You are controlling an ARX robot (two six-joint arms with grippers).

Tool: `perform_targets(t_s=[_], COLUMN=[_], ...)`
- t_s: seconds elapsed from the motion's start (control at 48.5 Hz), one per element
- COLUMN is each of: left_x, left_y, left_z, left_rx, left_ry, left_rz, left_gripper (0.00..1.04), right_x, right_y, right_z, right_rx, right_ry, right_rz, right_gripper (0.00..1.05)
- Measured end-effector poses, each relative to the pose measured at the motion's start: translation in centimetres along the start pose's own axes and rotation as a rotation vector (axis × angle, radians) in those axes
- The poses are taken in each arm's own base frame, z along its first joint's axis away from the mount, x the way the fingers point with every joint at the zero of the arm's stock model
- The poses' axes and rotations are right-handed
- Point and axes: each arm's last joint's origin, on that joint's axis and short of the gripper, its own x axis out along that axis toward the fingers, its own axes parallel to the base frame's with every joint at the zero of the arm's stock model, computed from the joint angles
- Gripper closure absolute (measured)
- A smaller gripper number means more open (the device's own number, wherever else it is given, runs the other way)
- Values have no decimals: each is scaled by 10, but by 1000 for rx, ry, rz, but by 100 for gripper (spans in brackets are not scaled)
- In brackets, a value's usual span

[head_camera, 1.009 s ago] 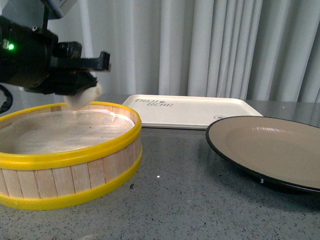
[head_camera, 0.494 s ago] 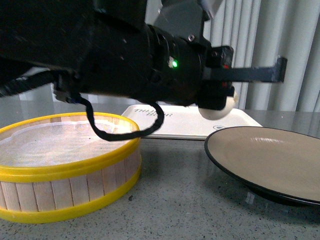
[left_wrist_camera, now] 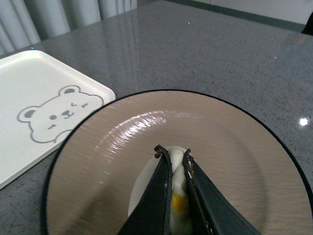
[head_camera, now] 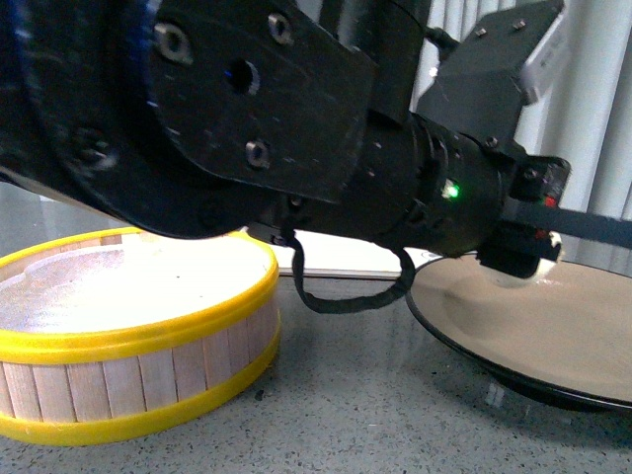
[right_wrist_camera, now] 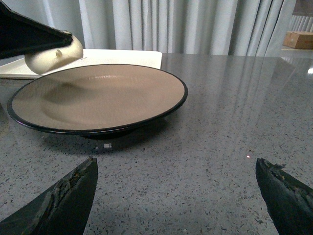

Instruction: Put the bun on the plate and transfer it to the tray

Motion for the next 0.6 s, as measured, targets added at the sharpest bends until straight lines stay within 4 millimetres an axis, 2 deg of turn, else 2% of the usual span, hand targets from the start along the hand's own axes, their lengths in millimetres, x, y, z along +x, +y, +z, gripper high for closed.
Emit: perform_targets(t_s=[0.474,0.597], left_x=[39,44], left_y=[-1,0], left_z=[-19,-20], left_rx=[58,58], left_ry=[101,110], left_rz=[-25,-16], left_gripper=[100,81], right_x=[0,0], right_y=[0,0], right_z=[0,0], right_rx=[0,0], right_ry=[0,0], right_rz=[0,0], right_gripper=[8,8])
